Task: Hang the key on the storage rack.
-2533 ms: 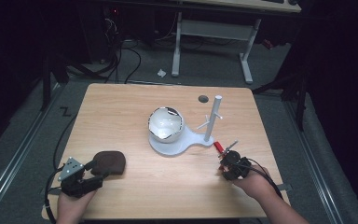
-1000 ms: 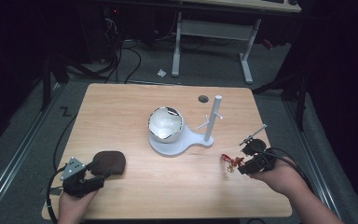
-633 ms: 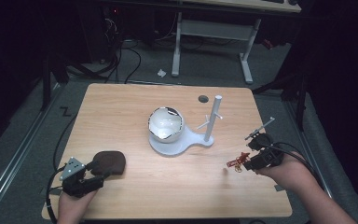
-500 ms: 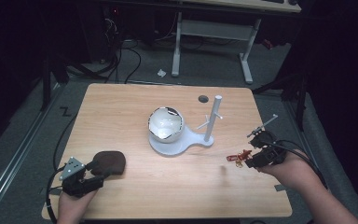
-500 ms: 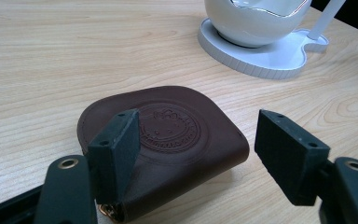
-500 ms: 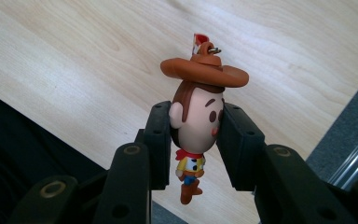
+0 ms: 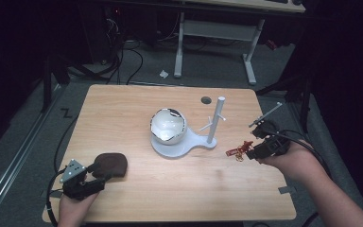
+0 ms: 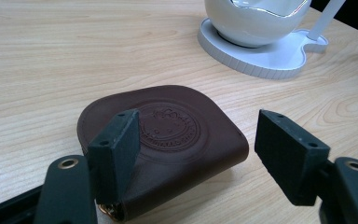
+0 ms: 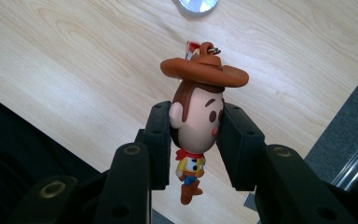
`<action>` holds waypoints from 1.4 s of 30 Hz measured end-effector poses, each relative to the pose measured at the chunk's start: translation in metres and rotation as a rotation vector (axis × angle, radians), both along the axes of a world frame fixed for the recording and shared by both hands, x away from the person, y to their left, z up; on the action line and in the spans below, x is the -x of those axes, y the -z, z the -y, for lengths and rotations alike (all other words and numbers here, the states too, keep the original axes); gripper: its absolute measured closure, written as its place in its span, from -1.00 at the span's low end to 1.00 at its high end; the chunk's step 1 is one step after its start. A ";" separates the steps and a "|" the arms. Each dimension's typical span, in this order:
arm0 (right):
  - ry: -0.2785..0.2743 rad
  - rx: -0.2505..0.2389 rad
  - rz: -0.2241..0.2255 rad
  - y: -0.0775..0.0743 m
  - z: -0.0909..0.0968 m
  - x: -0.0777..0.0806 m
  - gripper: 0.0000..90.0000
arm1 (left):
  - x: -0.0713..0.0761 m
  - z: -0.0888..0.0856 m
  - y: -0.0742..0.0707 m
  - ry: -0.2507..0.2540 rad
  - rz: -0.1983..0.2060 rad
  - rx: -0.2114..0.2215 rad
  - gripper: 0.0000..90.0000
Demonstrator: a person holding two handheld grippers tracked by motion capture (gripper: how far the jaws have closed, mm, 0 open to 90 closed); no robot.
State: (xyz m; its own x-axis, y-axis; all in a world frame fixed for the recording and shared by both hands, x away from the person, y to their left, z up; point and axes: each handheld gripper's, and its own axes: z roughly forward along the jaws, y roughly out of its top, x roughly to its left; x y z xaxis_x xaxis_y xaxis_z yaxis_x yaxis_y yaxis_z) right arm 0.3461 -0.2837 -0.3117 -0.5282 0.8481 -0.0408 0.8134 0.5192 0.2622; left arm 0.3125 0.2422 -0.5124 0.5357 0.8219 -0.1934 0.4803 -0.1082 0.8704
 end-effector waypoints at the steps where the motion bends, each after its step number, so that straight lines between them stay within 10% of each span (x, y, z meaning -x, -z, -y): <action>1: 0.001 -0.001 0.002 -0.001 -0.001 -0.001 0.47 | 0.000 0.000 0.000 -0.001 -0.002 0.001 -0.31; 42: -0.037 -0.027 0.065 -0.049 -0.036 -0.048 0.47 | -0.001 -0.002 0.001 0.006 -0.006 0.016 -0.31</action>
